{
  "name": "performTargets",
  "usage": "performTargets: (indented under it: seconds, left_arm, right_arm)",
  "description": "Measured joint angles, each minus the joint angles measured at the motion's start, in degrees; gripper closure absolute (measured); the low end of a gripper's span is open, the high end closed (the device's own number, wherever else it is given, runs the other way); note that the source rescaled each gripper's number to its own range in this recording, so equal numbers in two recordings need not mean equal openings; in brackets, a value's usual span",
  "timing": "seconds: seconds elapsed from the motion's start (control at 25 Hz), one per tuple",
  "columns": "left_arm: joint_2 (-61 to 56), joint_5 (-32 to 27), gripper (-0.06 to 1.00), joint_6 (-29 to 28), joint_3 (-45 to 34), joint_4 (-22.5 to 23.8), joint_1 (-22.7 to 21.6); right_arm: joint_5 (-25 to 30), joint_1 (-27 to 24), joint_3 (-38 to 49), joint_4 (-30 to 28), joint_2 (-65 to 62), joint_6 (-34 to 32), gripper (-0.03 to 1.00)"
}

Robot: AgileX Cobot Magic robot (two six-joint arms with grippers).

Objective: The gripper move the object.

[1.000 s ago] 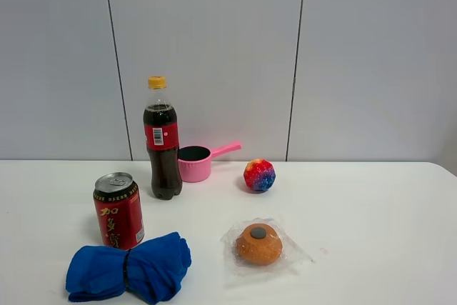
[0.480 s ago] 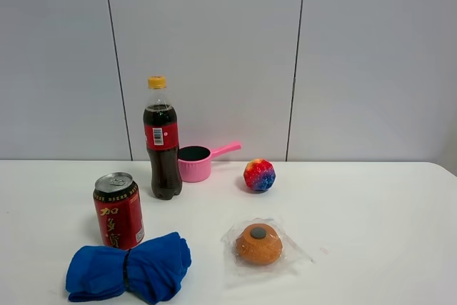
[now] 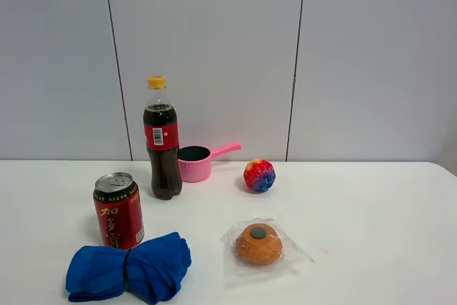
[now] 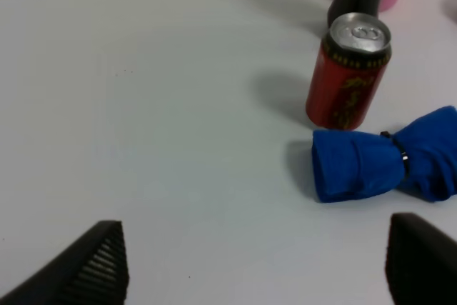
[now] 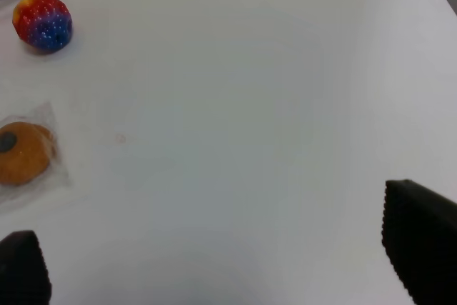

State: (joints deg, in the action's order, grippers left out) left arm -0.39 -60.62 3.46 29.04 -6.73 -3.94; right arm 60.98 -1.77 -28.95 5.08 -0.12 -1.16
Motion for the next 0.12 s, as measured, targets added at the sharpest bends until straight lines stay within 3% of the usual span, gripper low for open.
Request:
performTargets:
  seconds: [0.12]
  left_arm:
    - [0.0,0.0,-0.06,0.0,0.0,0.0,0.0]
  right_arm:
    - [0.0,0.0,0.0,0.0,0.0,0.0,0.04]
